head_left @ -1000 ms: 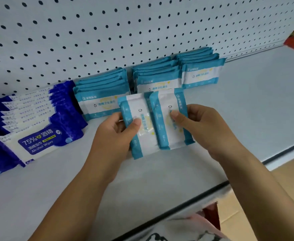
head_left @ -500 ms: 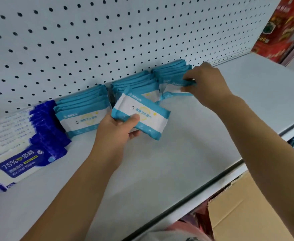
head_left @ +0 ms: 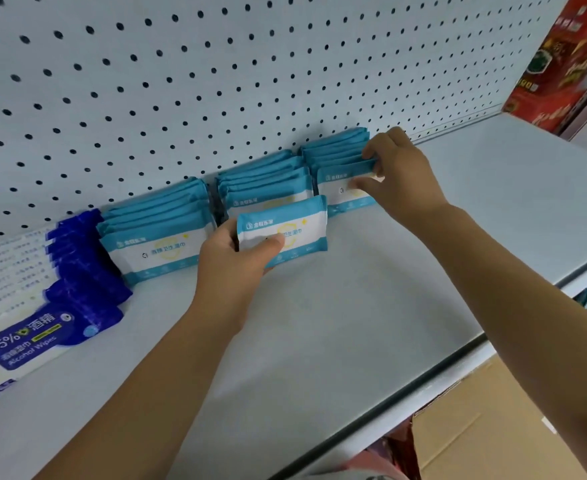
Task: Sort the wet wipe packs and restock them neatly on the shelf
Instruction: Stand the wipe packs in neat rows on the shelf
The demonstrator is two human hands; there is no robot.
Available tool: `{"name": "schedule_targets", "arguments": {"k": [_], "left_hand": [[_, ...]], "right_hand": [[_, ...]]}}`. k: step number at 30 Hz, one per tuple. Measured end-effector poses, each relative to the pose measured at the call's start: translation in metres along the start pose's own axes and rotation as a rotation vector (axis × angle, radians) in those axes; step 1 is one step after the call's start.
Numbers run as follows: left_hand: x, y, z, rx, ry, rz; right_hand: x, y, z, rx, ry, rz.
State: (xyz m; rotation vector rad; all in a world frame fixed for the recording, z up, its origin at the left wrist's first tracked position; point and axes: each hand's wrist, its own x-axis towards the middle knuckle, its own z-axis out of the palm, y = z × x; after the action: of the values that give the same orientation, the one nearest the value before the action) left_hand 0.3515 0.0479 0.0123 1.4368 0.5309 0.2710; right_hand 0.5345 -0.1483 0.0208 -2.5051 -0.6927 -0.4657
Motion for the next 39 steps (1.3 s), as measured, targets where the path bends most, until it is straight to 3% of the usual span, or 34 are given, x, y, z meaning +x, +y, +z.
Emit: {"name": "schedule_targets", "arguments": {"k": [3, 5, 8, 10, 13, 17, 19, 30, 39], "left_hand": [[0.003, -0.001, 0.011, 0.047, -0.04, 0.026], [0.004, -0.004, 0.019, 0.049, -0.099, 0.038], [0.002, -0.01, 0.032, 0.042, -0.2, 0.041], [0.0, -0.017, 0.041, 0.054, -0.233, 0.071], [-0.002, -0.027, 0.048, 0.243, -0.174, 0.219], [-0.001, -0.047, 0.039, 0.819, -0.073, 0.554], [0.003, -0.051, 0.037, 0.949, -0.083, 0.577], [0.01, -0.052, 0.049, 1.171, -0.073, 0.55], [0.011, -0.055, 0.045, 1.104, -0.054, 0.653]], "right_hand": [[-0.025, -0.011, -0.014, 0.318, 0.073, 0.133], [-0.048, -0.022, -0.025, 0.496, -0.056, 0.172], [-0.072, -0.025, -0.028, 0.557, -0.292, 0.147], [-0.078, -0.016, -0.025, 0.598, -0.339, 0.184], [-0.077, 0.003, -0.025, 0.557, -0.292, 0.218], [-0.057, 0.028, -0.025, 0.392, -0.158, 0.287], [-0.043, 0.036, -0.019, 0.372, -0.127, 0.277], [-0.013, 0.048, 0.013, 0.279, 0.037, 0.197], [-0.075, 0.024, -0.004, 0.146, 0.052, 0.399]]}}
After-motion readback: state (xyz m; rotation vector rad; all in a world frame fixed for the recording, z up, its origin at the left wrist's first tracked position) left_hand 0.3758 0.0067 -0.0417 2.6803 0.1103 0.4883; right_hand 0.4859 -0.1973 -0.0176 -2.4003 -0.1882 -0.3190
